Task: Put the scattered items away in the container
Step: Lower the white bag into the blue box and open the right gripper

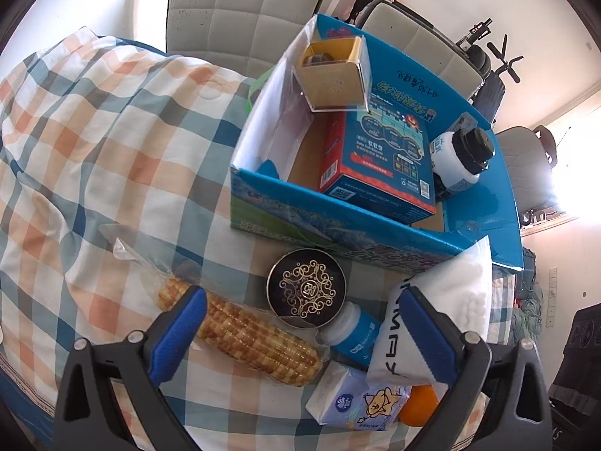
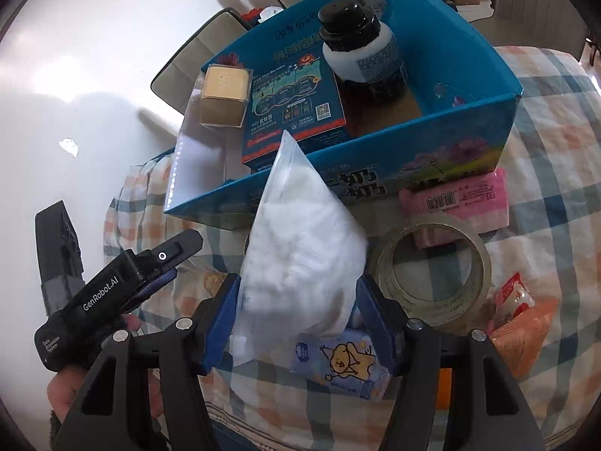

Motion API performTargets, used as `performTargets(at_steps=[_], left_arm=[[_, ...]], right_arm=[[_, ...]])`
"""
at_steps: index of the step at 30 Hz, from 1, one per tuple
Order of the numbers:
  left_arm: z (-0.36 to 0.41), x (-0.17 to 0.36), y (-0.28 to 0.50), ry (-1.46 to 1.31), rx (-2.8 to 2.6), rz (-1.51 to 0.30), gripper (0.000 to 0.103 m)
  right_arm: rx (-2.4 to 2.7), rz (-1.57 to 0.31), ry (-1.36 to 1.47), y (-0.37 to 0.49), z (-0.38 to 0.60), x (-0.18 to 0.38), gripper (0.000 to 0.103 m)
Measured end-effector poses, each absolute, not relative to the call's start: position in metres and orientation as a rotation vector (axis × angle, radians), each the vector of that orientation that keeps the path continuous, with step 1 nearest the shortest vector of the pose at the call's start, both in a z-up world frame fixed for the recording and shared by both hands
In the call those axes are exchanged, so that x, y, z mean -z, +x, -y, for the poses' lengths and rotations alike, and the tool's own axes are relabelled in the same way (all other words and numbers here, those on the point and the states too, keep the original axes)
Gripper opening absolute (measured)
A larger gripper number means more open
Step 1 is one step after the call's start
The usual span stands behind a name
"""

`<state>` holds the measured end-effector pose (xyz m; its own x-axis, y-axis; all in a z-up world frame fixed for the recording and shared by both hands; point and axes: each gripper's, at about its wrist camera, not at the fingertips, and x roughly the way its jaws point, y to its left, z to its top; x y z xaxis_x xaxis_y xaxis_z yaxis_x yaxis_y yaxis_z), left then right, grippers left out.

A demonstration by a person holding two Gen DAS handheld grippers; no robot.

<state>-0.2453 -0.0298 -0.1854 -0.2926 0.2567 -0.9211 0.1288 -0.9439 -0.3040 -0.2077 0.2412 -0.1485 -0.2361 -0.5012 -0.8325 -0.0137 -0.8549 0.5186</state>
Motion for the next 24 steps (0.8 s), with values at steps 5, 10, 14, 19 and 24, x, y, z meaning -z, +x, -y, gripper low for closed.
performTargets(at_steps=[5,10,14,19,24], left_arm=[[0.026,0.191,-0.242,-1.873,-2.459,0.478,0.102],[0.043,0.193,-0.238,-1.862,-2.456,0.55,0.103],[0.047,0.186,-0.234,-1.841,-2.472,0.531,0.103],[0.042,0.172,-0.235,-1.792,-2.502,0.458,0.103],[0.03,0.157,-0.243,-1.73,-2.526,0.365,0.103]], right_arm=[[2.192,0.53,1.698,-0.219,-0.225,0.151,0.067],[2.215,0.462,1.778,-0.23,-0.214,0.155,0.064],[2.263,0.524,1.692,-0.218,-0.222,0.142,0.058],[2.226,0.811,1.565,-0.212,-0.249,0.119,0.058],[2.237,0.953,1.351,-0.225,-0.271,0.068,0.058]])
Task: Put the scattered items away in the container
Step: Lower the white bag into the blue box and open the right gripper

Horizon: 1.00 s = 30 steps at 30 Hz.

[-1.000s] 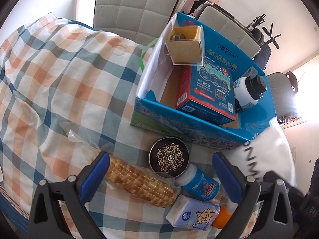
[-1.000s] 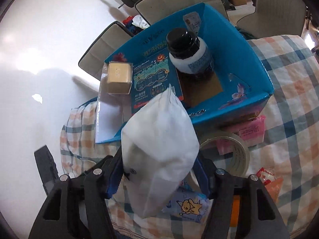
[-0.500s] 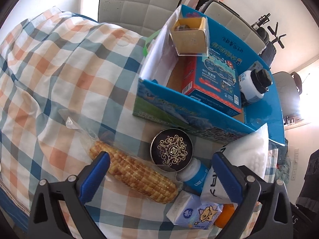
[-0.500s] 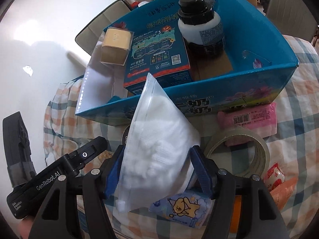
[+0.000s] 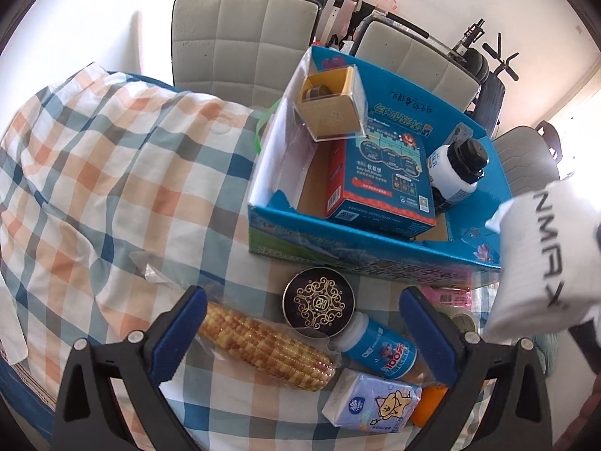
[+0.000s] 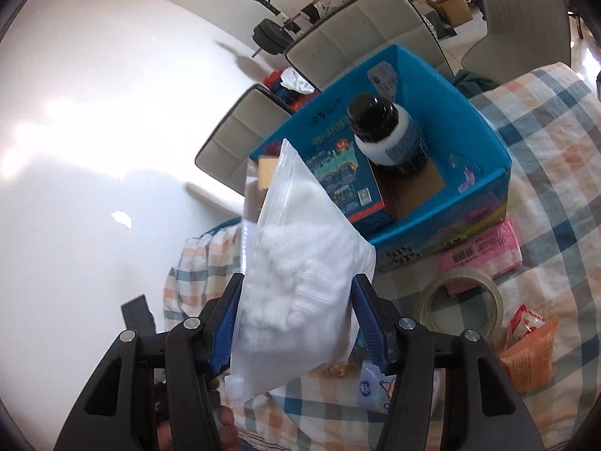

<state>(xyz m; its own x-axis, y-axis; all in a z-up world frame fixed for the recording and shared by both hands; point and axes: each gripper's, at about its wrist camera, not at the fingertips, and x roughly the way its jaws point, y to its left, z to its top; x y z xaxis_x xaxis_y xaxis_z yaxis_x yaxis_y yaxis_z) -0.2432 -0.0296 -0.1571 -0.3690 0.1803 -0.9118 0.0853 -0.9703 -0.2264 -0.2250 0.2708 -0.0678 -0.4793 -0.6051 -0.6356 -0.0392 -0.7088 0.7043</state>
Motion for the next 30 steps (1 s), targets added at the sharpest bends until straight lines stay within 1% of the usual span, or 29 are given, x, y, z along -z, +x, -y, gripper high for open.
performTargets(at_steps=[3,8,13,16,17,18,21,22,24,27,30], left_arm=[[0.02,0.152,-0.247,-1.711,-2.52,0.31,0.103],[0.004,0.152,-0.25,-1.691,-2.49,0.194,0.103],[-0.005,0.16,-0.251,-1.709,-2.455,0.182,0.103],[-0.01,0.163,-0.249,-1.715,-2.435,0.174,0.103],[-0.012,0.164,-0.248,-1.716,-2.432,0.171,0.103],[-0.013,0.164,-0.247,-1.714,-2.43,0.17,0.103],[-0.012,0.169,-0.241,-1.727,-2.416,0.181,0.103],[-0.01,0.173,-0.237,-1.737,-2.407,0.198,0.103],[-0.009,0.185,-0.228,-1.774,-2.362,0.252,0.103],[-0.009,0.21,-0.209,-1.842,-2.261,0.39,0.103],[-0.02,0.236,-0.193,-1.944,-2.193,0.443,0.103]], right_arm=[[2.293,0.958,1.292,-0.252,-0.281,0.057,0.058],[2.422,0.791,1.424,-0.297,-0.292,0.08,0.058],[2.448,0.67,1.48,-0.324,-0.292,0.102,0.058],[2.429,0.639,1.502,-0.332,-0.292,0.107,0.059],[2.415,0.648,1.508,-0.332,-0.295,0.108,0.061],[2.404,0.668,1.509,-0.33,-0.299,0.107,0.066],[2.387,0.742,1.483,-0.315,-0.317,0.098,0.075],[2.387,0.747,1.472,-0.306,-0.322,0.094,0.077],[2.402,0.715,1.468,-0.282,-0.331,0.089,0.084],[2.441,0.603,1.525,-0.235,-0.34,0.097,0.085],[2.436,0.558,1.625,-0.193,-0.35,0.124,0.085]])
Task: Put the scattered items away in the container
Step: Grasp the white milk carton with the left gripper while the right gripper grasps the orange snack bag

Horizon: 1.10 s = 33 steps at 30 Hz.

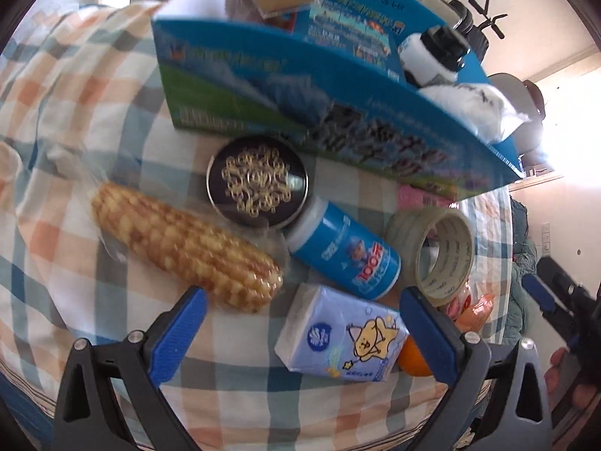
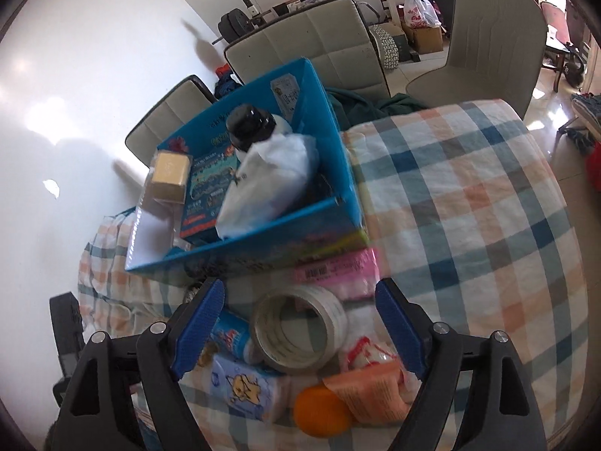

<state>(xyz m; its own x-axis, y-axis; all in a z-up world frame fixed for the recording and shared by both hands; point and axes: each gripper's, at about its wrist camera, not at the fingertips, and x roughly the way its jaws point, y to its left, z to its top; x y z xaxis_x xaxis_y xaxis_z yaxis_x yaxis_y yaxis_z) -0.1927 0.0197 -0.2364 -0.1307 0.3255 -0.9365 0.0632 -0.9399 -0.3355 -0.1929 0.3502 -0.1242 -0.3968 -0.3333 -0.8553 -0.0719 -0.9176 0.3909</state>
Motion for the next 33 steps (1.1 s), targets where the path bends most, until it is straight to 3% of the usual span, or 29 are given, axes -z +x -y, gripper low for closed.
performTargets(at_steps=[3,7,13,16,18,24,27,33], left_arm=[[-0.035,0.259,-0.18,-2.001,-2.121,0.511,0.103],[-0.061,0.285,-0.173,-2.073,-2.131,0.419,0.103],[-0.079,0.286,-0.171,-1.999,-2.242,0.361,0.103],[-0.079,0.285,-0.169,-1.978,-2.234,0.345,0.103],[-0.076,0.282,-0.165,-1.945,-2.218,0.35,0.09],[-0.058,0.27,-0.157,-1.898,-2.172,0.441,0.059],[-0.05,0.264,-0.153,-1.872,-2.161,0.484,0.05],[-0.054,0.248,-0.145,-1.811,-2.157,0.486,0.047]], right_arm=[[2.415,0.6,1.714,-0.163,-0.362,0.154,0.085],[2.391,0.677,1.774,-0.141,-0.372,0.179,0.085],[2.412,0.51,1.828,-0.146,-0.359,0.196,0.085],[2.366,0.523,1.883,-0.153,-0.358,0.213,0.084],[2.377,0.54,1.903,-0.152,-0.362,0.218,0.066],[2.448,0.579,1.841,-0.138,-0.375,0.202,0.053],[2.49,0.556,1.791,-0.133,-0.377,0.188,0.051],[2.497,0.578,1.721,-0.134,-0.381,0.166,0.05]])
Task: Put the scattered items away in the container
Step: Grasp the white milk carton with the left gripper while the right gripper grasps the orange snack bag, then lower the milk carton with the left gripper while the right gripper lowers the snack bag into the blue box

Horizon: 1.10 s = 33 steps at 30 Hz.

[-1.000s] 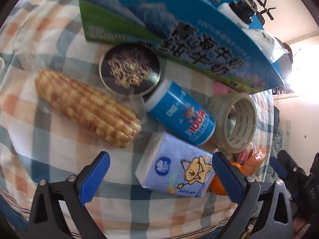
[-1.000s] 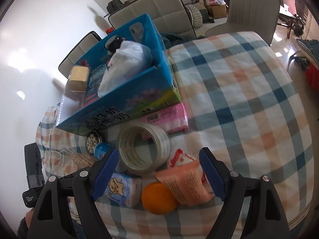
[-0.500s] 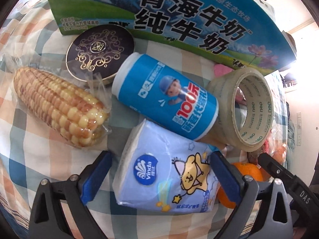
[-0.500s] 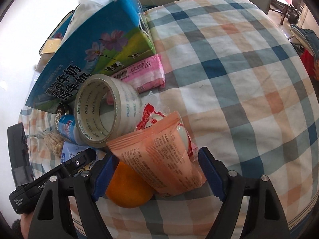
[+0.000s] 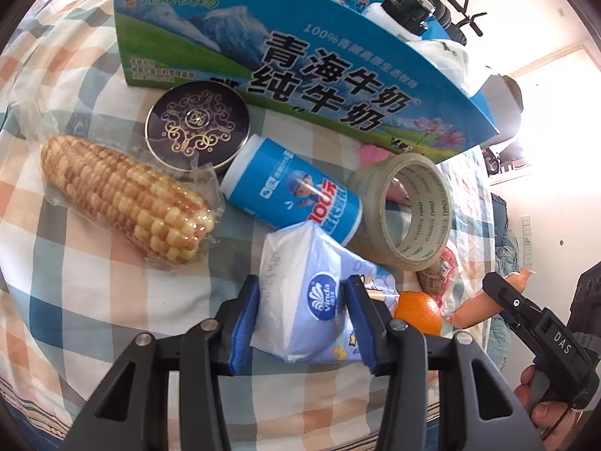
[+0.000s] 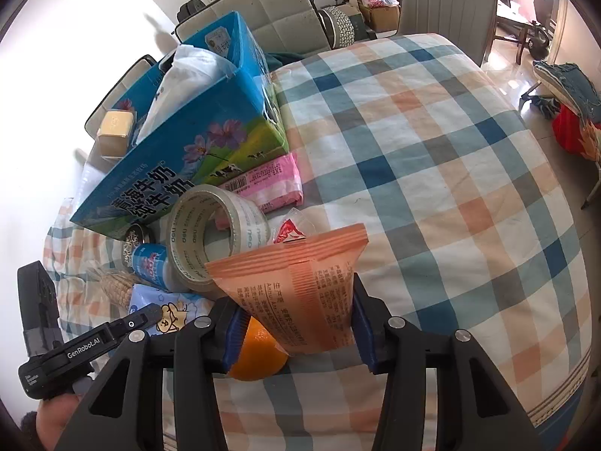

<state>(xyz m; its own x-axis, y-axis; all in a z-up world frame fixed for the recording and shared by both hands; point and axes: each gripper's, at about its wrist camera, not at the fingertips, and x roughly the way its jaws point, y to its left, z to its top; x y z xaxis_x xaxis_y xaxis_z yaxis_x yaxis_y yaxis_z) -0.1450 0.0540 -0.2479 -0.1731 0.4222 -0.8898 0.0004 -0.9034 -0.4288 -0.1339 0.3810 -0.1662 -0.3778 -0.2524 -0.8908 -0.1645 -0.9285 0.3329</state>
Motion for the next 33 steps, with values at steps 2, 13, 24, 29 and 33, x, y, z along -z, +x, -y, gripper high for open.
performTargets(at_steps=[2,13,24,29,33], left_arm=[[-0.063,0.241,-0.146,-1.784,-2.135,0.456,0.048],[-0.076,0.225,-0.168,-1.721,-2.098,0.541,0.04],[-0.043,0.178,-0.183,-1.566,-2.141,0.731,0.037],[-0.014,0.143,-0.209,-1.438,-2.213,0.834,0.037],[0.017,0.127,-0.243,-1.367,-2.294,0.903,0.037]], right_arm=[[2.487,0.569,1.72,-0.136,-0.376,0.166,0.05],[2.446,0.659,1.717,-0.13,-0.372,0.178,0.05],[2.478,0.729,1.573,-0.138,-0.37,0.136,0.049],[2.484,0.709,1.47,-0.158,-0.353,0.103,0.049],[2.488,0.662,1.395,-0.189,-0.332,0.08,0.049]])
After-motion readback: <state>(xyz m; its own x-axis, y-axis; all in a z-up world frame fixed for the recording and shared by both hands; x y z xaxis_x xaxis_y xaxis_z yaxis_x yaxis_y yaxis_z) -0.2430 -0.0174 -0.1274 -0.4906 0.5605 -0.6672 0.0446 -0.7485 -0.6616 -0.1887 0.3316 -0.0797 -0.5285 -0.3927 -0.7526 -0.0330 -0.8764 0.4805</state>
